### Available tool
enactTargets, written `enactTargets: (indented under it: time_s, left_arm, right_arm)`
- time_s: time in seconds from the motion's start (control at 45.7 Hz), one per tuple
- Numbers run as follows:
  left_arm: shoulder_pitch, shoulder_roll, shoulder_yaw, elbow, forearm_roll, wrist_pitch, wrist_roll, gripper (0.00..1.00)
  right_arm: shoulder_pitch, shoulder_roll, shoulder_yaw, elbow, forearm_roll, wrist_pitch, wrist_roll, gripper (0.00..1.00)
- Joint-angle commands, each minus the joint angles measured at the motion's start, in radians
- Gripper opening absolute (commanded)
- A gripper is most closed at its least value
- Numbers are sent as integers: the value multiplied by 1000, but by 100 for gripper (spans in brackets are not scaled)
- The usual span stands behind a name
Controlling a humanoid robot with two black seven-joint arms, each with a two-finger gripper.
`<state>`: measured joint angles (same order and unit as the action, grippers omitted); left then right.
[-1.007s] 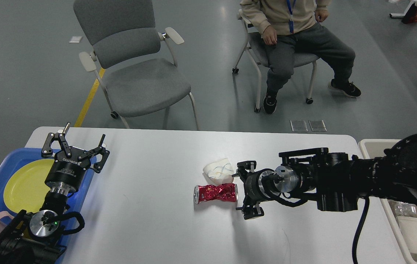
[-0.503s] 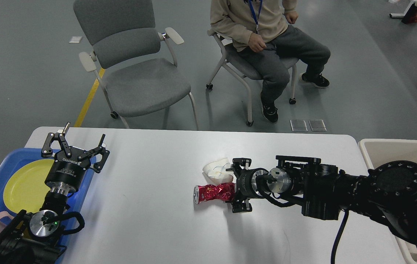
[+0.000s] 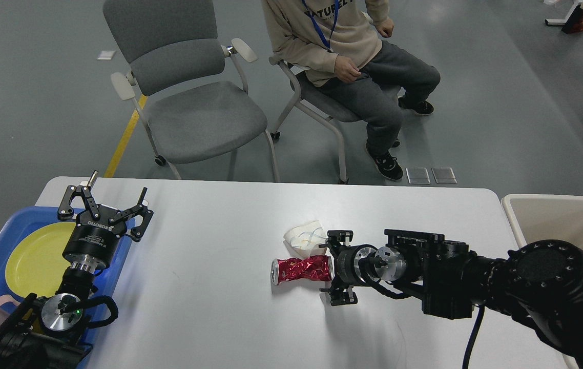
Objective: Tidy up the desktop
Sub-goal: 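Lower and grasp the red wrapper with the right gripper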
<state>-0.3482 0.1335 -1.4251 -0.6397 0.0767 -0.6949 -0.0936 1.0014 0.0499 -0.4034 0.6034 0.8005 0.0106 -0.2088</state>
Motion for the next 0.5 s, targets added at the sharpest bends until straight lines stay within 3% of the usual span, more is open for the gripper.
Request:
enactTargets:
  time_s: [0.0, 0.131, 0.328, 0.482]
  left_arm:
    - [0, 0, 0, 0, 0, 0, 0, 96]
    - [0, 0, 0, 0, 0, 0, 0, 96]
    - [0, 0, 0, 0, 0, 0, 0, 96]
    - [0, 0, 0, 0, 0, 0, 0, 96]
  right_arm:
    - [0, 1, 2, -10, -9, 5, -6, 100]
    - [0, -2, 5, -11, -9, 6, -46, 89]
    - [-1, -1, 6, -10, -9, 8, -47, 85]
    - [-1, -5, 8, -10, -9, 20, -47, 72]
